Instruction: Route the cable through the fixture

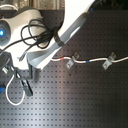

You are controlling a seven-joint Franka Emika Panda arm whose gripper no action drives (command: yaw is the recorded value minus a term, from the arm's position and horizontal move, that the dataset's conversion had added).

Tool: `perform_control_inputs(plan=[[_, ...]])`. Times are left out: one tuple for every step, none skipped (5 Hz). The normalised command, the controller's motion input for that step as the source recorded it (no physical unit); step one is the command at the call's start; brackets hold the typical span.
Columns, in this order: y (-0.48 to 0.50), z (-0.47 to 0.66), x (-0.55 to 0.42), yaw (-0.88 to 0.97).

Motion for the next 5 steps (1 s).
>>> perform_control_inputs(plan=[[-0.017, 0.00, 0.005, 0.00], [-0.025, -0.45, 0.252, 0.06], [-0.003, -0.52, 0.279, 0.09], [-0.088, -0.35, 0.395, 0.02], [0.014, -0.23, 0.438, 0.05]])
